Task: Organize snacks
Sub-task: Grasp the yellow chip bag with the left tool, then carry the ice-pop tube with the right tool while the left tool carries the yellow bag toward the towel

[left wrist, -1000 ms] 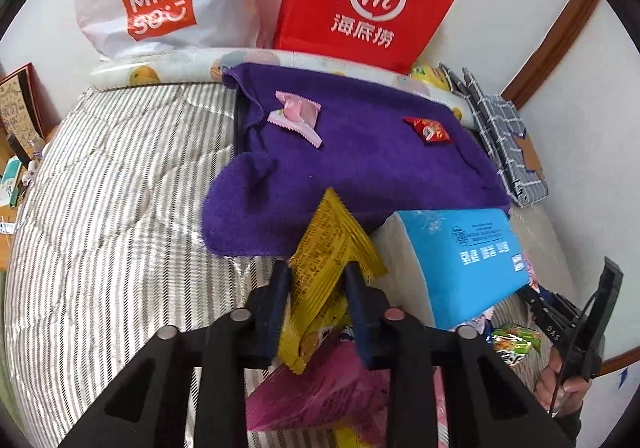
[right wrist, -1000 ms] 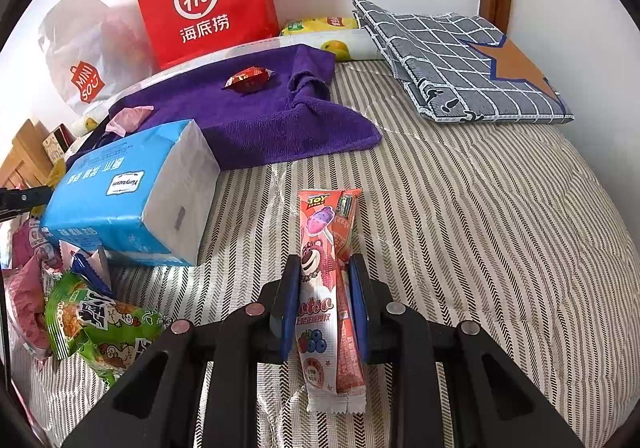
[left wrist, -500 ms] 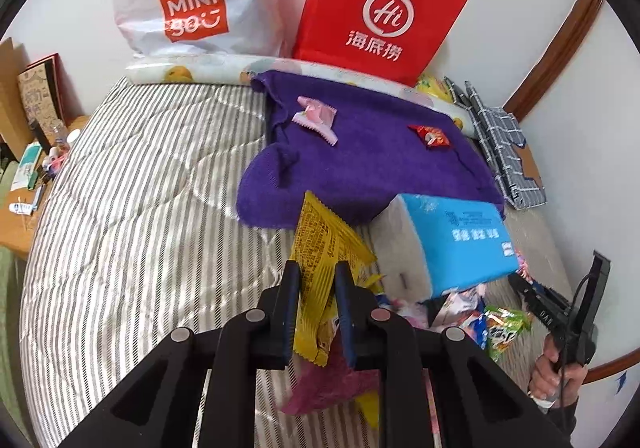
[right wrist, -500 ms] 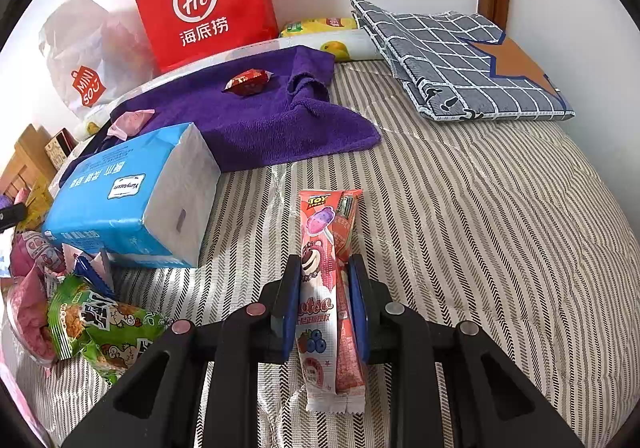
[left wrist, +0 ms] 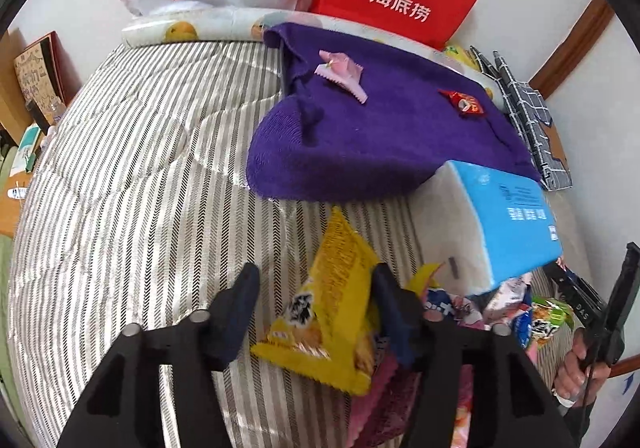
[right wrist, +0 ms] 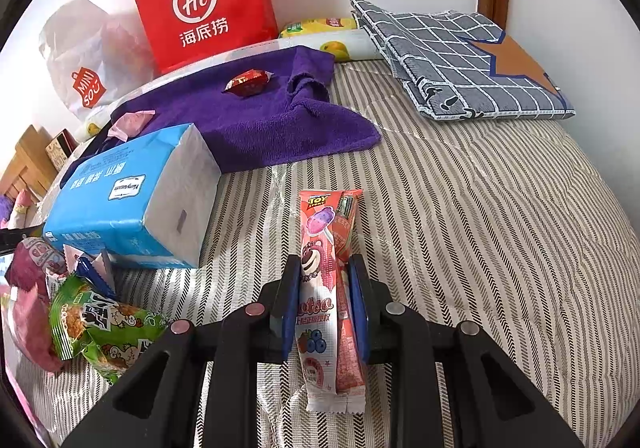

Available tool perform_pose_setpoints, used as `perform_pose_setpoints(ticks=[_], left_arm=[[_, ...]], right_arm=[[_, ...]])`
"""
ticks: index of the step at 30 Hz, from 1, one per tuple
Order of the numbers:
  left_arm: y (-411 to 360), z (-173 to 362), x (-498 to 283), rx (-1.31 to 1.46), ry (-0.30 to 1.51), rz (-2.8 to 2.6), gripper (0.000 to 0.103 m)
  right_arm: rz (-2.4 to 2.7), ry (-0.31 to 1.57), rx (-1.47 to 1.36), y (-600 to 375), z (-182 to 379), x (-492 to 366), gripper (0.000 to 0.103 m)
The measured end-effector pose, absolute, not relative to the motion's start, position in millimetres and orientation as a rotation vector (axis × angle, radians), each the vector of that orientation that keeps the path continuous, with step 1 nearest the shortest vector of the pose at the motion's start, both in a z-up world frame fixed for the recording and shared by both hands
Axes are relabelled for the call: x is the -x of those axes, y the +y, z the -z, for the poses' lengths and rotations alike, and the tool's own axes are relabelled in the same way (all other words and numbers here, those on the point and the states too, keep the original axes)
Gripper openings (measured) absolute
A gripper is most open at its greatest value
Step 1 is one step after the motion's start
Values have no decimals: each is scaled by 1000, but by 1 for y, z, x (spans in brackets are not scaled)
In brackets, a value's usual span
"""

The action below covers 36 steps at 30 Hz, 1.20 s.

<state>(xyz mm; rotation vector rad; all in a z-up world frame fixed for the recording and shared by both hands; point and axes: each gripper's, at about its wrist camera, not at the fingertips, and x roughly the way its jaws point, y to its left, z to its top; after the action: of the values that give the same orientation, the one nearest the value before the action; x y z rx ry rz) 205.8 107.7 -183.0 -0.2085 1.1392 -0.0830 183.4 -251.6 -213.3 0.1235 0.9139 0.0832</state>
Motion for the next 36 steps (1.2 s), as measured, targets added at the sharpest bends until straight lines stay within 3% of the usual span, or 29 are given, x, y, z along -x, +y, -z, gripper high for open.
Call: perform_pose_setpoints(ticks=[5,6,7,10,23,36], left_arm=[[110,191,-213,229,1155,88,64],[109,192,-214,225,1150,87,59],[108,192,-214,230,1141,103,41],[108,191,-215,252,1142,146,35],[137,155,-191,241,1054,60,35],[117,108,-133,240,956,126,35]], right_arm=[[-83,914,-123,-252,213,-184,24],[-83,914,-122,-252,213,-184,24],[-83,914,-122,-252,213,-184,24],[-83,914,-120,-252,214,-184,24],[-90,872,-160,-260,208,-176,21],[-122,763,-119,-238,141,-118,22]])
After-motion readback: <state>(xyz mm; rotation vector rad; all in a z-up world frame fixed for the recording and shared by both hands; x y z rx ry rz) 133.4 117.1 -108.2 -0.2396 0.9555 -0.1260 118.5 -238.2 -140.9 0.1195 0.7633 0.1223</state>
